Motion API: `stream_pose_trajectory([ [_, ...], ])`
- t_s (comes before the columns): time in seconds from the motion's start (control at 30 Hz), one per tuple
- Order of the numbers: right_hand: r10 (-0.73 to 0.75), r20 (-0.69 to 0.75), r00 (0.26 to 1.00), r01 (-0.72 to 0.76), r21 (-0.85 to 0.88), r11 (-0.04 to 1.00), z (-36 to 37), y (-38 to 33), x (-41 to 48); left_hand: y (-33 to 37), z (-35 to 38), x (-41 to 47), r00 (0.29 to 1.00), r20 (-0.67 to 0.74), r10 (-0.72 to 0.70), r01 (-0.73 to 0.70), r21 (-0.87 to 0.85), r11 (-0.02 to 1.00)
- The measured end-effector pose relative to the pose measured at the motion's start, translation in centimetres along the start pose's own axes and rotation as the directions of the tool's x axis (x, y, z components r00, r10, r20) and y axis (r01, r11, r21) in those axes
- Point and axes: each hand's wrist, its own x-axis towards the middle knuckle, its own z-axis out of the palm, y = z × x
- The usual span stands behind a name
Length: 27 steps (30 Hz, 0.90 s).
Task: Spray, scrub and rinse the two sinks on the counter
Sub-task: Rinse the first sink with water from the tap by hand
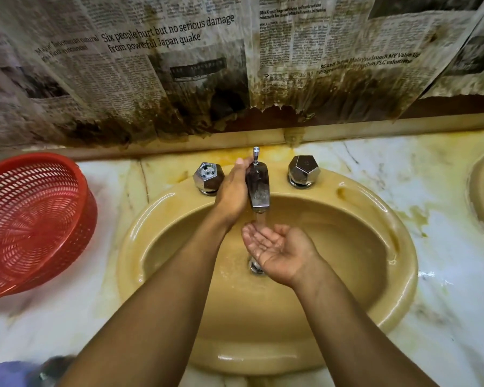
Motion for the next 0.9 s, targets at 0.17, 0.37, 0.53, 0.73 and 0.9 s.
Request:
stream_pose_trajectory([
  [0.17,-0.286,0.065,0.956,0.291,-0.091,0.953,0.5,-2.2,-2.5,-0.7,-1.4,-0.3,0.999,0.042,0.034,-0.038,0.092,0.995],
  [0.37,-0.530,0.280,0.801,0.598,-0.317,0.736,3.8,-4.3,-6.5,0.7,-1.5,0.6,0.978,0.200,-0.058,0.049,0.053,0.997],
  [0.53,-0.515,0.064,0.855,0.505,-0.329,0.798,1.6,-3.3,-3.1,0.9,-1.1,0.2,0.983,0.169,-0.078,0.067,0.067,0.995],
  [0.73,-0.066,0.022,0.998,0.067,-0.056,0.996,-0.7,-0.4,-0.5,-0.6,-2.8,-0.6,0.982,0.185,-0.031,0.037,-0.029,0.999],
  [0.9,-0.332,0.202,0.921,0.355,-0.090,0.931,0.3,-2.8,-3.9,-1.1,-2.9,-1.0,0.973,0.231,-0.010,0.018,-0.032,0.999],
])
